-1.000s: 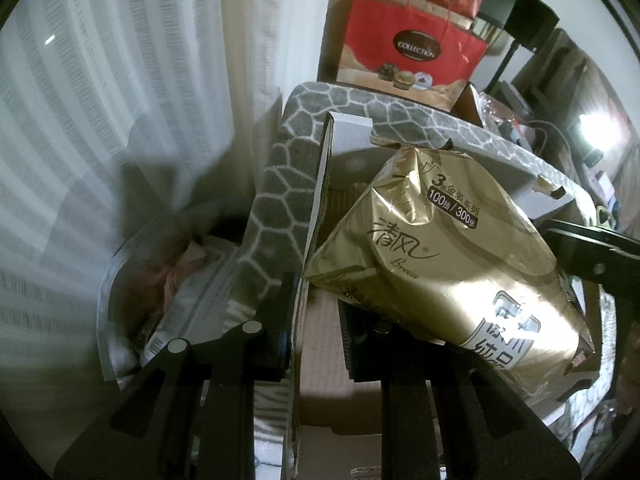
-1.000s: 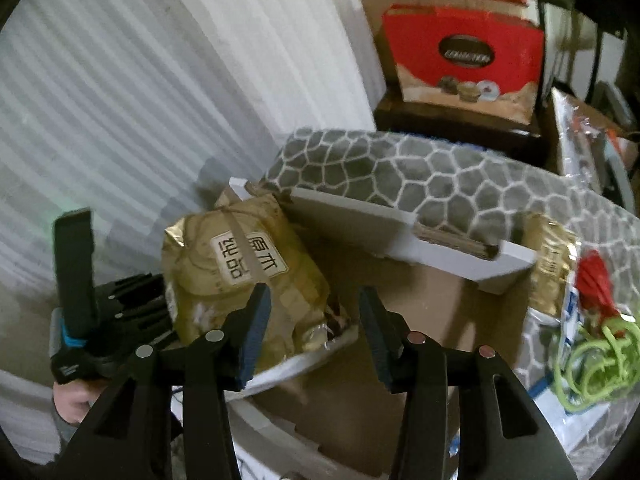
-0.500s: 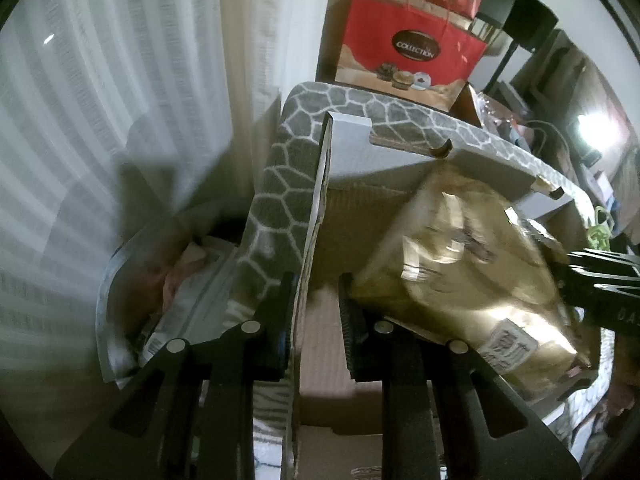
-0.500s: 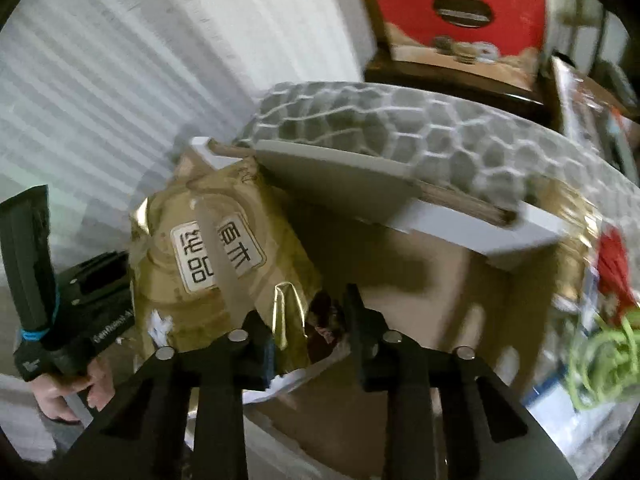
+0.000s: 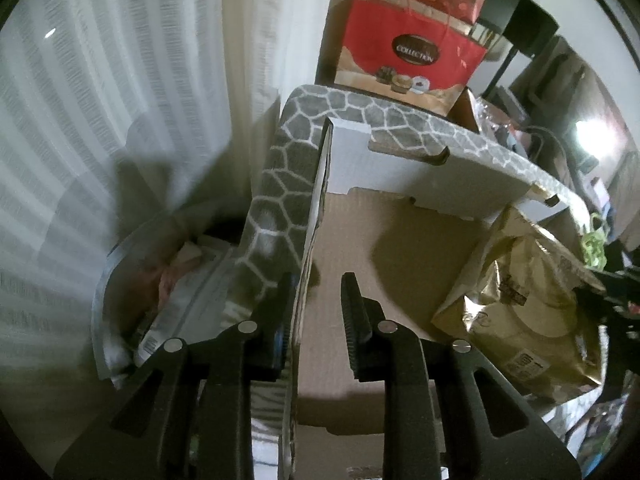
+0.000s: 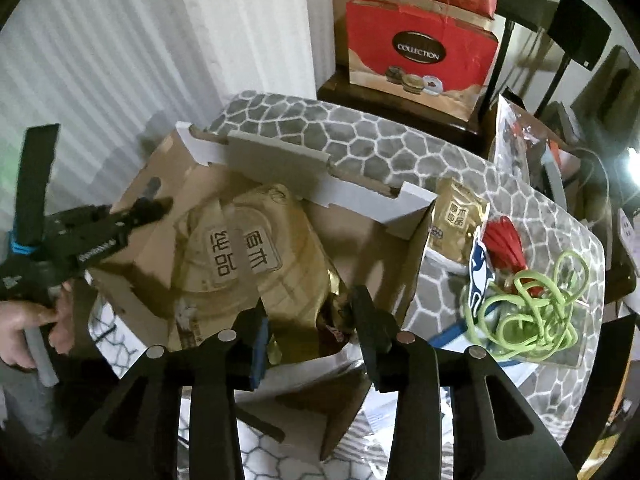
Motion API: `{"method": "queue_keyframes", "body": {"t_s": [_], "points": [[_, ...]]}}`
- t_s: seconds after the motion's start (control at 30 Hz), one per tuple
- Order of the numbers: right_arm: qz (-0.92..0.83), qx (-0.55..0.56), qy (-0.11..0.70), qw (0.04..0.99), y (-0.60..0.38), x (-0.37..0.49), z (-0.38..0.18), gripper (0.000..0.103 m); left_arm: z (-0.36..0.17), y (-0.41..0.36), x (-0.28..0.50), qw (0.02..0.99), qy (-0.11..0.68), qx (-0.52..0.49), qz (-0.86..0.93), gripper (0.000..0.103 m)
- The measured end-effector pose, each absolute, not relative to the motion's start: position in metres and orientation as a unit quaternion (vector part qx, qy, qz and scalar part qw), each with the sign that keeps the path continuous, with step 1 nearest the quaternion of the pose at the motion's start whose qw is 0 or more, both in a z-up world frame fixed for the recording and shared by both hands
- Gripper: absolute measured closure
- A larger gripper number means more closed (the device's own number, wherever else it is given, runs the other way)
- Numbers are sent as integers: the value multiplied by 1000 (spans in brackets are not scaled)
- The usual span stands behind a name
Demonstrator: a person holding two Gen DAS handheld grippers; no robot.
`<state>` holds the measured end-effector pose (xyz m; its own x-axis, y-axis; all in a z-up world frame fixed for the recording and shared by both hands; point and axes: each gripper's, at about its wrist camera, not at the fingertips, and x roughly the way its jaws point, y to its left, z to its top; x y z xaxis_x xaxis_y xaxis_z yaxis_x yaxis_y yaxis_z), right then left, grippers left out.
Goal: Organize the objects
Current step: 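Carry the gold pack over the cardboard tray with the right tool, then lower the gold pack into the tray and open the right tool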
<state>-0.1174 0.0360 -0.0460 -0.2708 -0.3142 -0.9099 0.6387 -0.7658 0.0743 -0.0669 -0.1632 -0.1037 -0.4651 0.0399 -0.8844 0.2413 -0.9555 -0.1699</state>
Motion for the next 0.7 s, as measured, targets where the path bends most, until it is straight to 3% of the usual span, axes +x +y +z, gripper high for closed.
{"method": "queue_keyframes", "body": {"t_s": [0.1, 0.17, 0.23, 0.27, 0.47, 0.7], "points": [[-780, 528, 157, 296, 35, -123, -55, 74, -102, -162, -67, 57, 140, 512, -846, 82], [-787, 530, 140, 284, 38, -123, -57, 74, -101, -162, -66, 57, 146, 511, -845, 77], [-795, 538, 104, 260, 43, -128, -63, 75, -99, -165, -64, 52, 169, 504, -845, 56], [-800, 540, 94, 245, 44, -128, -66, 75, -97, -166, -64, 51, 175, 502, -845, 54], [-799, 544, 71, 248, 37, -113, -71, 61, -95, -166, -65, 46, 176, 503, -845, 52], [-761, 569, 46, 308, 36, -102, -61, 57, -94, -165, -64, 36, 186, 504, -843, 52]]}}
